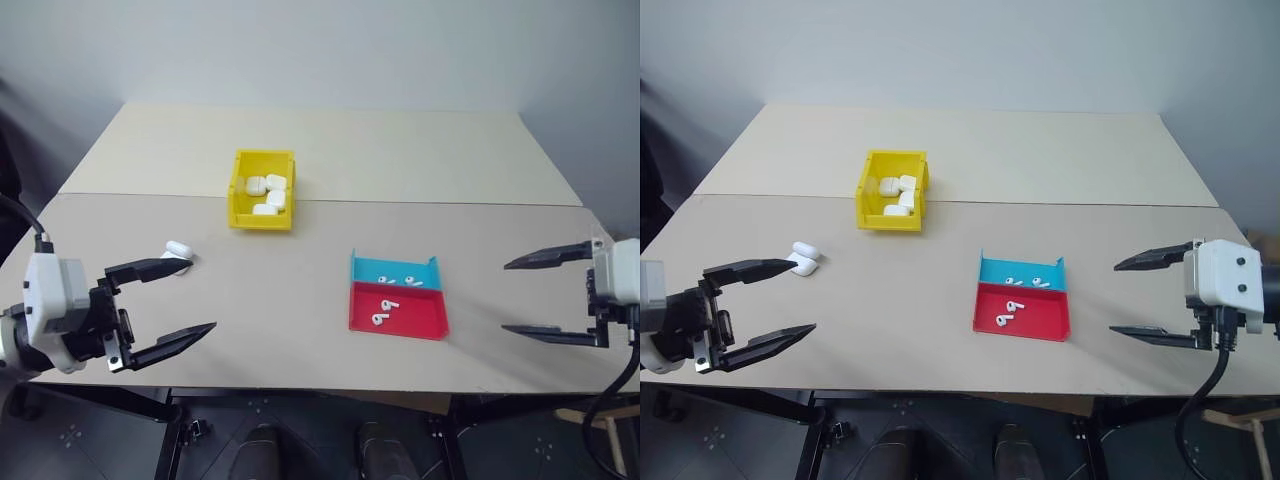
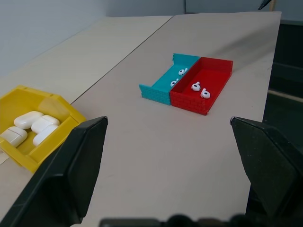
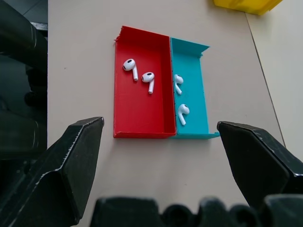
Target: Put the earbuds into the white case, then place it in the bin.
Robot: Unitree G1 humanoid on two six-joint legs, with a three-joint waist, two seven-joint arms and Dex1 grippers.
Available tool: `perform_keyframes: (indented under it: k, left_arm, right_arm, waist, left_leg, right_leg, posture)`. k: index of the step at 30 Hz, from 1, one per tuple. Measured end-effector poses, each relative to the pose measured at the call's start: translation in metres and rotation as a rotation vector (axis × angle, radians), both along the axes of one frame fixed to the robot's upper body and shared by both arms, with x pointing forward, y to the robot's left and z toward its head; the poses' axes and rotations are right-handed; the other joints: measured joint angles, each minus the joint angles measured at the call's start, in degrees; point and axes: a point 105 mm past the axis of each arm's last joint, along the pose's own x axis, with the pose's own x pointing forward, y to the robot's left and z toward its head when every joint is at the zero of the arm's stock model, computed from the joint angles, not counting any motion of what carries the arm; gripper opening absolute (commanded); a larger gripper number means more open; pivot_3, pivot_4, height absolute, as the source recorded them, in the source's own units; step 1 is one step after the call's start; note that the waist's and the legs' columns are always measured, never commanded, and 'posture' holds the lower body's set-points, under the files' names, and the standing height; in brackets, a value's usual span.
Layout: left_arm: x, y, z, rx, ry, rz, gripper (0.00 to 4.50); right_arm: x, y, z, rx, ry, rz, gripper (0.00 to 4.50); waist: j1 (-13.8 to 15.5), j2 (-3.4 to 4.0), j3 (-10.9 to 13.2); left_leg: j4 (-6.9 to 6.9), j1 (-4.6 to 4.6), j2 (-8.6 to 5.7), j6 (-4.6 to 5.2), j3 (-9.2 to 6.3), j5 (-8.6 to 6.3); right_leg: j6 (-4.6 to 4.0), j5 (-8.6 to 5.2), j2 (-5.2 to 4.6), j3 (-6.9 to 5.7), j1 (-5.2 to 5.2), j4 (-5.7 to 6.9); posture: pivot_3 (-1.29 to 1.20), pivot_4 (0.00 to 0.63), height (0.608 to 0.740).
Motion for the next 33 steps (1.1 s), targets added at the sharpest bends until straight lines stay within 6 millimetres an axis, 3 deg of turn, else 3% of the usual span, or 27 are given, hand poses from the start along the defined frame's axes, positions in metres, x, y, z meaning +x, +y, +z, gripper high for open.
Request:
perform_keyframes:
  k: [12,20,25,29,33]
  left_arm:
    - [0.005,0.002,-0.001,0.021,-0.011,0.085,4.50]
    - [0.011,0.009,-0.011,0.201,-0.044,0.258,4.50]
    - [0.027,0.038,-0.022,0.337,0.108,0.411,4.50]
    - [0.057,0.078,-0.023,0.359,0.269,0.633,4.50]
    - [0.081,0.094,-0.022,0.358,0.410,0.711,4.50]
  right_arm:
    - [0.019,-0.003,0.000,-0.003,-0.020,-0.043,4.46]
    - [0.026,-0.002,-0.002,-0.013,-0.019,-0.040,4.46]
    - [0.030,-0.003,-0.002,-0.020,-0.033,-0.062,4.46]
    - [0.030,-0.002,-0.005,-0.020,-0.024,-0.064,4.46]
    - [0.030,-0.001,-0.011,-0.016,0.007,-0.074,4.46]
  waist:
    - [-0.06,0.00,0.00]
    - [-0.03,0.00,0.00]
    - [-0.04,0.04,0.00]
    - [0.12,0.00,0.02]
    - [-0.02,-0.01,0.04]
  left_leg:
    - [0.00,-0.03,0.00,0.00,0.00,0.00]
    - [0.00,-0.01,0.00,0.00,0.00,0.00]
    - [-0.02,-0.03,0.00,0.00,0.00,0.00]
    - [-0.02,-0.04,-0.01,0.00,-0.02,0.00]
    - [-0.03,-0.16,-0.02,0.01,-0.01,-0.01]
  right_leg:
    - [0.00,0.00,0.00,0.00,-0.03,-0.01]
    - [-0.01,0.00,0.01,0.01,-0.02,0.01]
    - [0.00,-0.01,0.00,0.01,-0.08,0.01]
    - [0.01,-0.02,0.01,-0.01,-0.11,0.07]
    - [0.02,-0.03,0.01,-0.01,-0.22,0.10]
  posture:
    - [0.00,0.150,0.740]
    - [0.00,0.150,0.740]
    - [0.00,0.150,0.740]
    - [0.00,0.150,0.740]
    - [0.00,0.150,0.740]
